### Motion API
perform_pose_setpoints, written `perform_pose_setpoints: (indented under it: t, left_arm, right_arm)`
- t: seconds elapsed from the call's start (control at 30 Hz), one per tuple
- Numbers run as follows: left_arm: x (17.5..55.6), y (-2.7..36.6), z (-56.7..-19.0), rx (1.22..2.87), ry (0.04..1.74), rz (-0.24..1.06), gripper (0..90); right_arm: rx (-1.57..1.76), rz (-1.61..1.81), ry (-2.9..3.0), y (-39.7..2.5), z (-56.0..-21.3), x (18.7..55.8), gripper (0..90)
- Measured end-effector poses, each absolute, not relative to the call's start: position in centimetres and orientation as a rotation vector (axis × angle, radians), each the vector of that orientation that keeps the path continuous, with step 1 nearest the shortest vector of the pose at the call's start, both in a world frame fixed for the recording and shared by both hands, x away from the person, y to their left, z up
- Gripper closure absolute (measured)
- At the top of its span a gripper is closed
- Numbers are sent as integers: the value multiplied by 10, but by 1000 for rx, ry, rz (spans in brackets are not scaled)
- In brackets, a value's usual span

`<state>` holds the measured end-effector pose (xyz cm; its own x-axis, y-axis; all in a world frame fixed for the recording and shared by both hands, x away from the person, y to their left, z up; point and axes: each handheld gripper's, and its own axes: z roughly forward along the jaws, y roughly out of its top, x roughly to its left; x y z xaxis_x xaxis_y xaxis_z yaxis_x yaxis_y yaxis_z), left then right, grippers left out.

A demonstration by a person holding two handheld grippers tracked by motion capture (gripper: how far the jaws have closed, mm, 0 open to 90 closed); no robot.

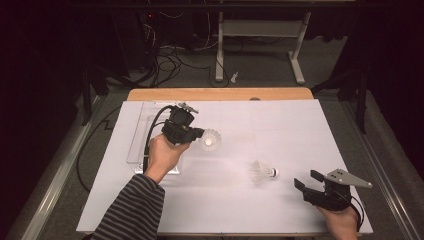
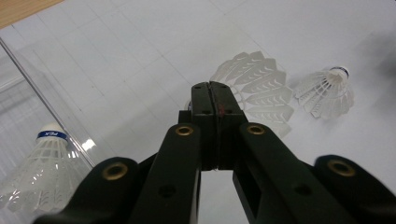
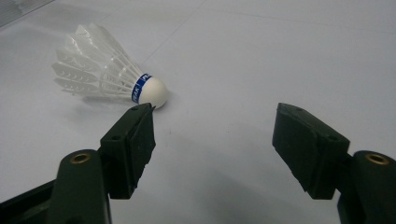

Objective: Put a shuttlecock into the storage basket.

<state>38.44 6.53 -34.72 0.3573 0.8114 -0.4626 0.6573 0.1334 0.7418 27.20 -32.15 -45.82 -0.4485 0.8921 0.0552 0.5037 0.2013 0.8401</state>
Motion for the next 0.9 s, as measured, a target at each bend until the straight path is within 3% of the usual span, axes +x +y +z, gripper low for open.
perform_pose_setpoints:
  t: [0.9]
  left_arm:
    - [384, 83, -338, 1540, 1373, 210, 897]
  right_arm:
    - [1298, 1157, 2034, -322, -458, 272, 305]
